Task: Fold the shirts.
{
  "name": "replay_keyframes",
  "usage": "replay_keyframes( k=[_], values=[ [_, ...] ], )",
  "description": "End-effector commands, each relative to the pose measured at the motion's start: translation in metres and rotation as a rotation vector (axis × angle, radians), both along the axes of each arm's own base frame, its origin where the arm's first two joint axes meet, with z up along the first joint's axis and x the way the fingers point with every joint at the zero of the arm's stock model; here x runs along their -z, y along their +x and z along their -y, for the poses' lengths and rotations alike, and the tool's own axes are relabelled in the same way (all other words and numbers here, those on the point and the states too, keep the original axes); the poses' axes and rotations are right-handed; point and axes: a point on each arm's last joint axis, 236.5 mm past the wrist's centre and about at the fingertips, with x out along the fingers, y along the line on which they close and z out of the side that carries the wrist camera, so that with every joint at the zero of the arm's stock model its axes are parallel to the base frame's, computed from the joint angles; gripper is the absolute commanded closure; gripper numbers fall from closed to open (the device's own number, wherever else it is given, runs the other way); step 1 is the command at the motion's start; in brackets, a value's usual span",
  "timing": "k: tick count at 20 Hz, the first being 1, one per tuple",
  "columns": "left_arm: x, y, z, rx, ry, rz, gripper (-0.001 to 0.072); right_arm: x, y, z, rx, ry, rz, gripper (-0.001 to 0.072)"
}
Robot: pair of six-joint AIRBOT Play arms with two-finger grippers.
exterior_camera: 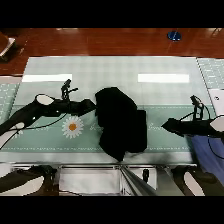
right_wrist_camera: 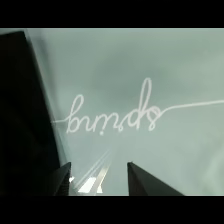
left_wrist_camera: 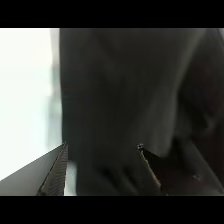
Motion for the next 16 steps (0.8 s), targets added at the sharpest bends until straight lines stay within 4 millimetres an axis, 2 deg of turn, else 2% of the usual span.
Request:
replay_keyframes(
  k=[1,5,6,12,16],
  values=[
    [0.014,0.024,0.011,0.027,-0.013,-0.019,0.0200,0.005,-0.006,-0.011,-0.016,0.023,-0.009,0.0301],
    [0.029,0.035,-0.007,0.084,0.142,-0.064,0.0200,0.005,-0.006,-0.011,-0.012,0.025,-0.011,0.0301],
    [0.029,0.037,-0.005,0.088,0.144,-0.083,0.0200,0.005,-0.005,-0.010,-0.008,0.024,-0.007,0.0301],
    [0.038,0.018,0.025,0.184,0.048,-0.233,0.0200,0.004,0.002,-0.008,0.018,0.022,0.016,0.0301],
    [0.037,0.015,0.046,0.216,-0.038,-0.232,0.0201,0.004,-0.001,-0.009,0.011,0.025,0.007,0.0301]
  ],
)
